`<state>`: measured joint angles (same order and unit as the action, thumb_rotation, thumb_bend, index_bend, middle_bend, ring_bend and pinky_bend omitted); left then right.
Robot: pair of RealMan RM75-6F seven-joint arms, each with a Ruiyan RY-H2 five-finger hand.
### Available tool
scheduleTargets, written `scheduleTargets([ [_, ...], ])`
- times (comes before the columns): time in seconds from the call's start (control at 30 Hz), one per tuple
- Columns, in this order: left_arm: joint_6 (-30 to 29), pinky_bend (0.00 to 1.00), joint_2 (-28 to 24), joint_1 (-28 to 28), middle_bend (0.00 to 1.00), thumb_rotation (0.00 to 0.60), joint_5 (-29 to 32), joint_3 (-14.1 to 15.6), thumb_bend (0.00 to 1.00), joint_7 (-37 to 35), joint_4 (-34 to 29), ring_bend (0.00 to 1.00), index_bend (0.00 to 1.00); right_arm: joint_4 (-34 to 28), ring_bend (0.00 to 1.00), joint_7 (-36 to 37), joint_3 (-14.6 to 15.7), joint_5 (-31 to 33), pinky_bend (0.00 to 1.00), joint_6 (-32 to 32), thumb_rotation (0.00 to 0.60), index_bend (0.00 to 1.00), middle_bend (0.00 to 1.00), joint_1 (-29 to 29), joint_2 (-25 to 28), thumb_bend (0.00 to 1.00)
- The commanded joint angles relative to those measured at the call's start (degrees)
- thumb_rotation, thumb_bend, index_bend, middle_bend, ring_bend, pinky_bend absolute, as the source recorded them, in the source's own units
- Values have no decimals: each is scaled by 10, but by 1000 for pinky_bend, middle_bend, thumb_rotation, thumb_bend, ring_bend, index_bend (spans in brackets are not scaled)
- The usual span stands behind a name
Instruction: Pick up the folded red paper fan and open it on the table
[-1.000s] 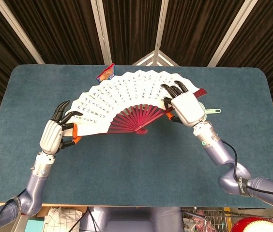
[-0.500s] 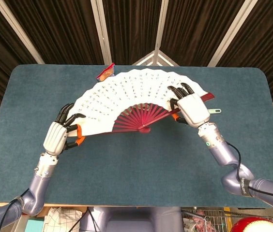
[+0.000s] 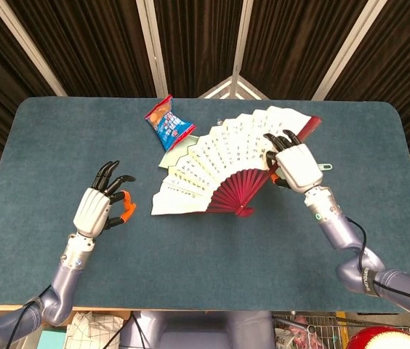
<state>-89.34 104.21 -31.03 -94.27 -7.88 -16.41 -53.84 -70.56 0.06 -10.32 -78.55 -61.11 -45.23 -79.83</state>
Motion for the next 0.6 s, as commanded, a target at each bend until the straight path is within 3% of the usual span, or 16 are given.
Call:
scheduleTargets([
  [0.03, 4, 0, 1, -3, 220, 600, -1, 4, 459, 2, 6, 0, 554, 2, 239, -1, 8, 11, 141, 30, 600, 895, 185, 2, 7, 577],
  [0.17, 24, 0, -17, -6, 67, 600, 2, 11, 452, -6, -13, 0, 203, -17, 182, -21, 10, 40, 105, 74, 600, 436, 138, 2, 27, 573],
  [0.27, 26, 0, -38, -8, 0, 600, -6, 19, 446, -12, -30, 0, 58, -27, 166, -53, 10, 60, 96, 89, 600, 221, 114, 2, 37, 504],
  [0.43, 25, 0, -72, 0, 0, 600, -6, 25, 432, -2, -78, 0, 3, -50, 157, -105, 12, 89, 90, 110, 600, 29, 95, 1, 53, 404],
  [0.6, 26, 0, -137, 25, 0, 600, 12, 30, 425, 19, -187, 0, 0, -83, 156, -174, 14, 138, 88, 133, 600, 0, 87, -2, 80, 385],
])
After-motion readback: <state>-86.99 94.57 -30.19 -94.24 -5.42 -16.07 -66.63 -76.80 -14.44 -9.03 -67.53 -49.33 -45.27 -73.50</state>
